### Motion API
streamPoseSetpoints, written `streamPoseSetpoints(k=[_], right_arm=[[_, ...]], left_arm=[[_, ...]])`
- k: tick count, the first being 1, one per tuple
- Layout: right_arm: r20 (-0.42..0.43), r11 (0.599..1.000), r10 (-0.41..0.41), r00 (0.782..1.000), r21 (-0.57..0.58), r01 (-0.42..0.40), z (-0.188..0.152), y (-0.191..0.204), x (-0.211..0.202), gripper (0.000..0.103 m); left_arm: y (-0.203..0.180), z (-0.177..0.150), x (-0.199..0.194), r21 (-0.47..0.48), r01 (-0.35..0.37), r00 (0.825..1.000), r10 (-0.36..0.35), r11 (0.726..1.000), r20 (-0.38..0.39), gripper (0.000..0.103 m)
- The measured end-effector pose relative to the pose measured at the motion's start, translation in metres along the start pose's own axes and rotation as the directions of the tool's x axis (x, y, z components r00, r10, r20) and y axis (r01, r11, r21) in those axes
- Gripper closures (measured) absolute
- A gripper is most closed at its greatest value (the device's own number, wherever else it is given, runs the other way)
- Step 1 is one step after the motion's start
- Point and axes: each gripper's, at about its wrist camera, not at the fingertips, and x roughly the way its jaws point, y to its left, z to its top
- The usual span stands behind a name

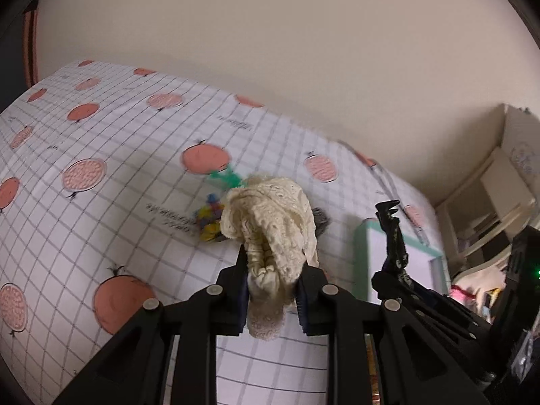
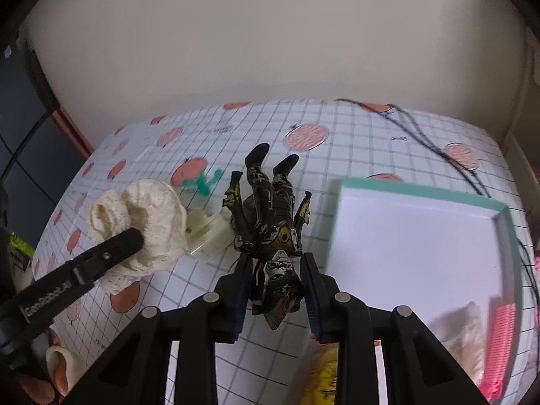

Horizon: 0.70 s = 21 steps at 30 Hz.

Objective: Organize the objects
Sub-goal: 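Carry lace cloth and action figure with both tools into the teal tray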

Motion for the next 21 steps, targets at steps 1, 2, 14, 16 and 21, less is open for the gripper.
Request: streamPoseSetpoints(k=[1, 2, 14, 16, 21], right_arm=[[0.008, 1.0, -0.008, 1.0, 0.009, 0.008, 0.001, -0.005, -0.004, 0.072], [0.012, 1.0, -0.014, 1.0, 0.017, 0.013, 0.002, -0.01, -0.006, 0.072], [0.005, 0.984, -0.095, 0.996, 0.155, 0.093, -0.007, -0.077, -0.018, 0.072], [-0.011, 0.978, -0.117, 0.993, 0.175, 0.117, -0.012, -0.089, -0.017, 0.072], [-0.048, 0.963, -0.145, 0.988, 0.224, 0.152, -0.022, -0.112, -0.011, 0.072]], left_arm=[[-0.004, 0.0, -0.001, 0.005, 0.016, 1.0, -0.016, 1.0, 0.005, 0.079], [-0.009, 0.0, -0.002, 0.01, 0.035, 0.999, -0.035, 0.999, 0.008, 0.079], [-0.072, -0.018, 0.013, 0.112, 0.141, 0.99, -0.139, 0.984, -0.027, 0.079], [-0.084, -0.024, 0.016, 0.139, 0.154, 0.988, -0.15, 0.978, -0.044, 0.079], [-0.112, -0.038, 0.03, 0.194, 0.182, 0.982, -0.168, 0.964, -0.088, 0.079]])
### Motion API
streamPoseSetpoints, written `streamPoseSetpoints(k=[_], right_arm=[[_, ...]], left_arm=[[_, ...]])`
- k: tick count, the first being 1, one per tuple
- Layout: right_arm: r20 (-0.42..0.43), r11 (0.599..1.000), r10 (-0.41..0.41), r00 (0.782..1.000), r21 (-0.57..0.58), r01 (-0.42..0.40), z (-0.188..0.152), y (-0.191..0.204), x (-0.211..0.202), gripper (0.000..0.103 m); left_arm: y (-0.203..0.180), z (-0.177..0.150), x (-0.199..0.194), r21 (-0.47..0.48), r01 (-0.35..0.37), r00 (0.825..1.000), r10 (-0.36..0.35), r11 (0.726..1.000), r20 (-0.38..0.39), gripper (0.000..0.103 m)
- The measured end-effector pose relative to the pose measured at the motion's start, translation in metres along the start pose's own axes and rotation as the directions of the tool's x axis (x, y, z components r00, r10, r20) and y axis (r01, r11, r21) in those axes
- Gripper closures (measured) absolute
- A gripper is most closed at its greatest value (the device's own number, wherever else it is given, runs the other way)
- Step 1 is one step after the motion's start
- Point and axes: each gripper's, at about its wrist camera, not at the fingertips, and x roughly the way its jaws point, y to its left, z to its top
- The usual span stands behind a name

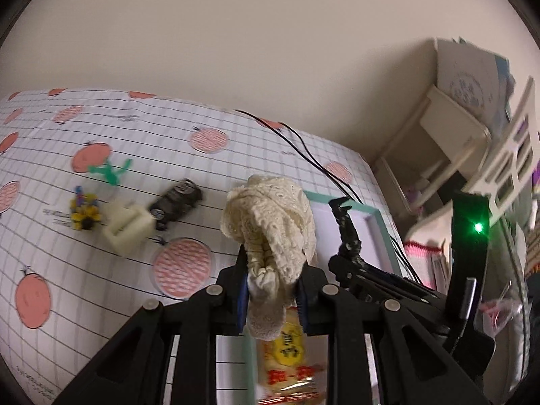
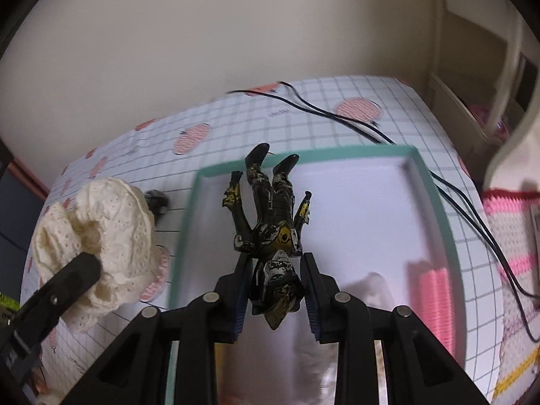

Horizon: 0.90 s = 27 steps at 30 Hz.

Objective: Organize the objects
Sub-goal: 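Carry lace cloth and action figure with both tools into the teal tray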

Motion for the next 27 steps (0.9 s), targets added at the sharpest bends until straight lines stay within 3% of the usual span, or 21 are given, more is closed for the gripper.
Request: streamPoseSetpoints(k=[9, 19, 27], right_arm=[[-0.019, 0.996, -0.035, 0.999, 0.077, 0.036, -0.005, -0.031, 0.002, 0.072], [-0.036, 0.994, -0.048, 0.998, 0.096, 0.051, -0.009, -0.036, 0.005, 0.072], [-0.058, 0.993, -0.059, 0.997, 0.097, 0.065, -0.009, -0.034, 0.006, 0.071]], left_arm=[[-0.03, -0.013, 0.029, 0.048, 0.024, 0.997, -0.021, 0.999, -0.073, 0.079], [-0.032, -0.021, 0.042, 0.048, 0.036, 0.991, -0.03, 0.998, -0.13, 0.077], [-0.025, -0.02, 0.044, 0.007, 0.035, 0.988, -0.033, 0.999, -0.149, 0.058]])
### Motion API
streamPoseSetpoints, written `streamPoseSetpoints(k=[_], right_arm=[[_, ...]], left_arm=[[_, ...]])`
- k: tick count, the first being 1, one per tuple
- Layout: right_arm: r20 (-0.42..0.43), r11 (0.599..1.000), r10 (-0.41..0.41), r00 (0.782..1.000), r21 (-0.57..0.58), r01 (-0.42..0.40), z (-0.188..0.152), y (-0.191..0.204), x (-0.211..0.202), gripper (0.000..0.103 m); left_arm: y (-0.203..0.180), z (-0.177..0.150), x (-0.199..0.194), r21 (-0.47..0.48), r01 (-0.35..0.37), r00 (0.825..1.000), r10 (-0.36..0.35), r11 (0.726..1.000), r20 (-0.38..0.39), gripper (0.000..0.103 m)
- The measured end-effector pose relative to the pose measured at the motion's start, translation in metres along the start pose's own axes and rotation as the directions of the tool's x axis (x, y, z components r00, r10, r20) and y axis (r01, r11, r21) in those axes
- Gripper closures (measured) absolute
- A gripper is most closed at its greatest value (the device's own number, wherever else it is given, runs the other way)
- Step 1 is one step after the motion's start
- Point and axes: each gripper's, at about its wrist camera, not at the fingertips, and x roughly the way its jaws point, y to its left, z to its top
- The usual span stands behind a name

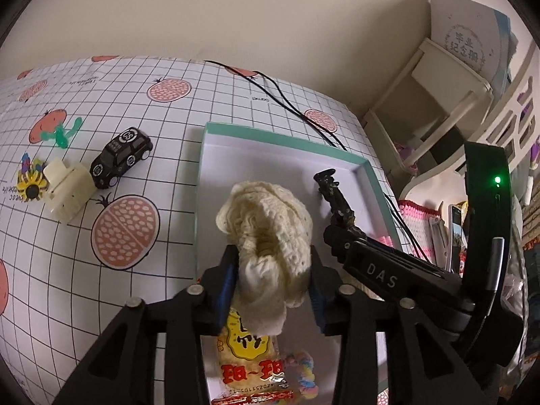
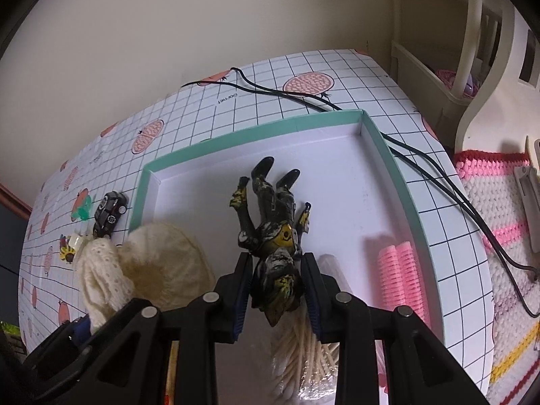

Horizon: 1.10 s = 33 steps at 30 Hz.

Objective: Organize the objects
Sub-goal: 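Carry lace cloth and action figure with both tools into the teal tray, then open left tool releasing lace cloth while right tool releases action figure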

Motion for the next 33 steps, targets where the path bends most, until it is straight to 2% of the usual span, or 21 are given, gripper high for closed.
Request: streamPoseSetpoints(k=[4, 8, 19, 22, 24, 26, 29, 31, 33], right_arm=[[-0.02, 1.0, -0.015, 1.0, 0.004, 0.015, 0.001, 0.001, 0.001, 0.068], [-0.019, 1.0, -0.026, 0.999, 0.0, 0.026, 0.004, 0.003, -0.003, 0.06], [0.032, 1.0, -0.018, 0.999, -0.014, 0.019, 0.016, 0.012, -0.027, 0.06], [0.046, 1.0, -0.014, 0.999, -0.021, 0.015, 0.019, 0.016, -0.034, 0.059], [0.052, 1.0, -0.011, 0.999, -0.027, 0.013, 0.02, 0.019, -0.039, 0.055], [0.061, 0.999, -0.013, 0.998, -0.039, 0.015, 0.022, 0.023, -0.042, 0.043], [0.064, 0.998, -0.012, 0.998, -0.066, 0.016, 0.021, 0.03, -0.043, 0.04], [0.062, 0.996, -0.018, 0.998, -0.082, 0.023, 0.021, 0.033, -0.042, 0.032], [0.06, 0.996, -0.019, 0.998, -0.09, 0.025, 0.02, 0.035, -0.04, 0.031]], left_arm=[[0.005, 0.001, -0.003, -0.023, 0.009, 1.0, -0.009, 1.0, 0.007, 0.052], [0.007, 0.003, -0.007, -0.035, 0.016, 1.0, -0.015, 0.999, 0.025, 0.046], [0.013, 0.013, -0.029, -0.062, 0.019, 0.994, -0.012, 0.998, 0.105, 0.045], [0.021, 0.015, -0.034, -0.075, 0.008, 0.993, 0.0, 0.997, 0.115, 0.039], [0.027, 0.015, -0.036, -0.088, -0.003, 0.993, 0.013, 0.996, 0.116, 0.037], [0.035, 0.016, -0.037, -0.105, -0.019, 0.994, 0.03, 0.994, 0.11, 0.037], [0.045, 0.016, -0.038, -0.122, -0.055, 0.992, 0.068, 0.991, 0.105, 0.036], [0.053, 0.015, -0.038, -0.133, -0.084, 0.99, 0.098, 0.988, 0.1, 0.032], [0.061, 0.013, -0.039, -0.149, -0.109, 0.987, 0.124, 0.983, 0.098, 0.026]])
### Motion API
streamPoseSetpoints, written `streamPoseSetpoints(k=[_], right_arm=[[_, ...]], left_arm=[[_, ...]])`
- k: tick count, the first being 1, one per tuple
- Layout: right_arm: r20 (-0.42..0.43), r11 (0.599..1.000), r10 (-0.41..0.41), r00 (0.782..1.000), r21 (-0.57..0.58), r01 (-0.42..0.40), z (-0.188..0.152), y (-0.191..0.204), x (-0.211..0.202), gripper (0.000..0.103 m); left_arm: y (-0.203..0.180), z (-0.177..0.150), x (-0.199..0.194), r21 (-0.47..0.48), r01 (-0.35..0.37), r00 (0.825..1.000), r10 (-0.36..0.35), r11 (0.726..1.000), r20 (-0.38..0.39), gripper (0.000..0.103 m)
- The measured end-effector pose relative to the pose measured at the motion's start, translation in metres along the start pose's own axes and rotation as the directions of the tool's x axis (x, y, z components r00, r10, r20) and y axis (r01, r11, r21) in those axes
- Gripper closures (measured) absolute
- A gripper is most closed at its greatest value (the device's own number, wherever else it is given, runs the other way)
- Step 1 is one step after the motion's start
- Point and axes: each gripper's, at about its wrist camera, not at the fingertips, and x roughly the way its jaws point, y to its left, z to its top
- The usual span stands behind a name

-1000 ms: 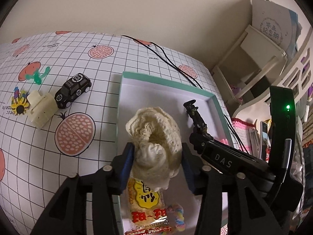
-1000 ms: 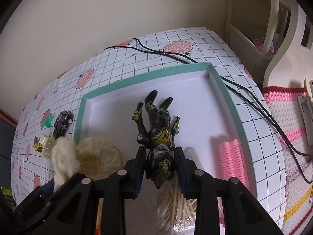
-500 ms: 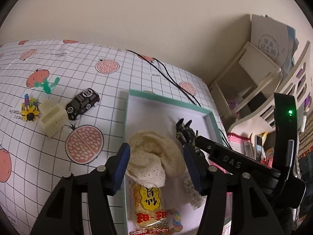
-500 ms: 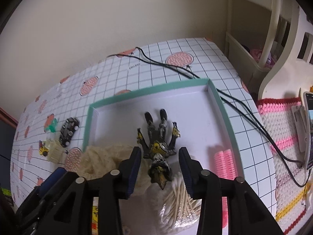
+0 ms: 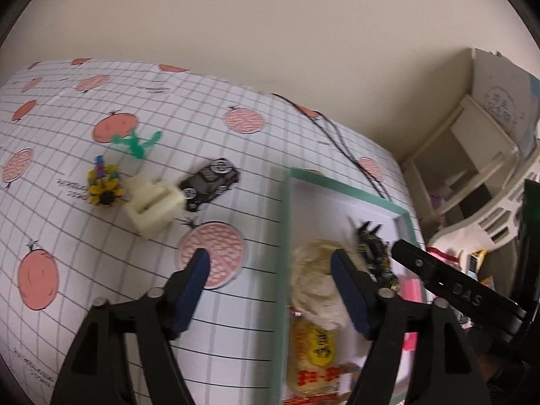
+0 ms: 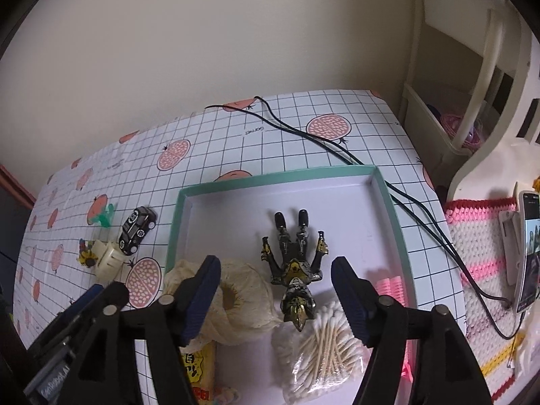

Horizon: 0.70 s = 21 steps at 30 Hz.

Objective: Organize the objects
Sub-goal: 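Open left tool releasing lace cloth while right tool releases action figure, then move left tool to multicolour block toy while right tool approaches cream plastic clip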

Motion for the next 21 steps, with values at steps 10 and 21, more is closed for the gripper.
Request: streamPoseSetpoints(k=[10, 21], right_arm=[[-0.009, 0.999, -0.02, 1.0, -0.048, 0.019, -0.004, 0.01, 0.007, 0.013], [0.0, 0.998, -0.021, 1.0, -0.061, 0.021, -0.005, 0.017, 0.01, 0.0]], left_arm=[[0.025, 0.001, 0.001, -0.05, -0.074, 0.997, 0.074, 0.996, 0.007, 0.015], [0.04, 0.005, -0.003, -0.072, -0.121, 0.992, 0.124, 0.99, 0.029, 0.006]])
